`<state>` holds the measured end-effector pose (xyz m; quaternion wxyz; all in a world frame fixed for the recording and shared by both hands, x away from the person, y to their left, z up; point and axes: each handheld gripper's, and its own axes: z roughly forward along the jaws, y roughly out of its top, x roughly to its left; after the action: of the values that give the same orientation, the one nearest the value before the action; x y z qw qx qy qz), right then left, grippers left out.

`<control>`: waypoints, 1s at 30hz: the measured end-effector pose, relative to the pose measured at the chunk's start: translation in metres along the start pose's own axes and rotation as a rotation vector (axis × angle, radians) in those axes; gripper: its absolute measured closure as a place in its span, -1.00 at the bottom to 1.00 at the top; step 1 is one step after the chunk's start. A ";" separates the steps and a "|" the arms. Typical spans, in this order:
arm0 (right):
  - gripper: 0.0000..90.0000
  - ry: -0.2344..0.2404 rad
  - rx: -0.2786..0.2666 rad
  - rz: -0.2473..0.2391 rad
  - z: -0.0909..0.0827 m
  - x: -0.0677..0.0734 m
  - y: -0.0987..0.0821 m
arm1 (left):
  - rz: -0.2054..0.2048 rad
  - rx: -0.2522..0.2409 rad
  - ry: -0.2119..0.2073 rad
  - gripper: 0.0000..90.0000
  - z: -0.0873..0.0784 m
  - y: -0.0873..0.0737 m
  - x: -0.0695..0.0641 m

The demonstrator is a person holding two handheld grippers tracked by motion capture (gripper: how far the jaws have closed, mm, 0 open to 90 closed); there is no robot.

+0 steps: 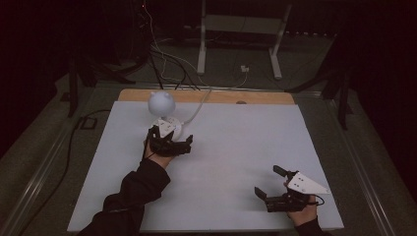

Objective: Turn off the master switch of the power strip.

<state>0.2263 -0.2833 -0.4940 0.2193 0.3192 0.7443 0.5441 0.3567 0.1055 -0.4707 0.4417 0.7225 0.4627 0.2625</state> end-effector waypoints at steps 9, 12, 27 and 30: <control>-1.00 0.000 0.001 -0.004 0.000 0.000 0.000 | 0.016 0.015 0.052 -0.62 0.014 -0.003 -0.001; -0.99 0.003 -0.001 -0.001 0.000 0.000 0.000 | 0.027 0.018 0.068 -0.46 0.017 -0.005 0.000; -0.99 0.005 0.001 -0.004 0.000 0.000 0.000 | 0.050 0.029 0.211 0.45 0.030 -0.009 0.004; -0.99 0.003 0.001 -0.005 0.000 0.000 0.000 | 0.072 0.034 0.221 0.56 0.032 -0.009 0.002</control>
<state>0.2259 -0.2833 -0.4938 0.2195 0.3167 0.7457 0.5435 0.3792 0.0963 -0.4942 0.3660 0.7125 0.4867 0.3485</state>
